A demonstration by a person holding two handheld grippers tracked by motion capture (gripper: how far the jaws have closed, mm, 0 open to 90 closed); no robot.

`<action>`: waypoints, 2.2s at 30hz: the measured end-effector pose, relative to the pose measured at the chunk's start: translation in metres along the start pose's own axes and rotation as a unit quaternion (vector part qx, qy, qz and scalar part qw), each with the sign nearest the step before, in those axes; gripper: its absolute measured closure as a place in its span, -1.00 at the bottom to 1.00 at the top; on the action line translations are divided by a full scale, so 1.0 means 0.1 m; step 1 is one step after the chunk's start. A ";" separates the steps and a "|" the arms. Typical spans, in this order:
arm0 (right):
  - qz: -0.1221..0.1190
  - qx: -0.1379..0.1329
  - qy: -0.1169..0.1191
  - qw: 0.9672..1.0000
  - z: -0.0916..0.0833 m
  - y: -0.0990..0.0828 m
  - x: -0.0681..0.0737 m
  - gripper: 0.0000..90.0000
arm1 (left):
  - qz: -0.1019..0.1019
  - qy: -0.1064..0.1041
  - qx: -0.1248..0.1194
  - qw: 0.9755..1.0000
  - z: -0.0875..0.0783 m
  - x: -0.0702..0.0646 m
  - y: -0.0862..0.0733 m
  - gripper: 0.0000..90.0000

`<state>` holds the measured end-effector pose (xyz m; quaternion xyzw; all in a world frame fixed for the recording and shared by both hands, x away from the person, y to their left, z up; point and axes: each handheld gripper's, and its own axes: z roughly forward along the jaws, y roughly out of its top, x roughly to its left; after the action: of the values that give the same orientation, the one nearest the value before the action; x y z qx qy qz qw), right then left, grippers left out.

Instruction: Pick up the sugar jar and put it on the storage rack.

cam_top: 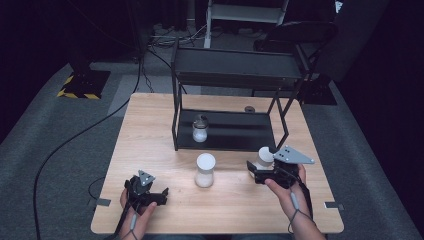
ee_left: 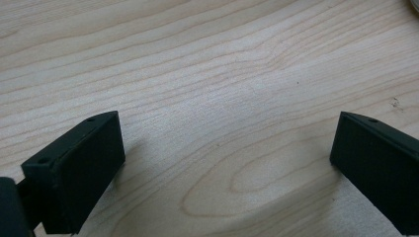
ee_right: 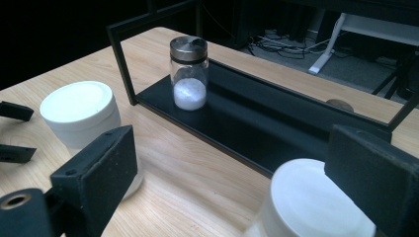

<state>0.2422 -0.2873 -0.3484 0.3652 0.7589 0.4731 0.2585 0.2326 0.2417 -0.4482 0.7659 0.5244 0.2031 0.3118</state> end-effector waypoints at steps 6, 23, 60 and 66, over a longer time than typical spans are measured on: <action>0.002 -0.005 -0.006 1.000 0.05 0.02 0.07 -0.87 | 0.000 0.000 0.000 1.000 0.00 0.00 0.00 -0.99; -0.007 -0.021 -0.003 1.000 0.16 0.12 0.27 -0.87 | 0.004 -0.004 0.000 1.000 0.00 0.02 0.00 -0.99; -0.025 -0.021 0.031 0.999 0.43 0.33 0.60 -0.88 | 0.005 -0.003 0.001 1.000 -0.01 0.02 -0.01 -0.99; -0.026 -0.021 0.034 0.999 0.48 0.35 0.66 -0.88 | 0.005 -0.003 0.001 1.000 -0.01 0.02 -0.01 -0.99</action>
<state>0.2492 -0.1993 -0.3400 0.3236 0.7663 0.4943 0.2523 0.2323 0.2445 -0.4480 0.7694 0.5195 0.2018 0.3121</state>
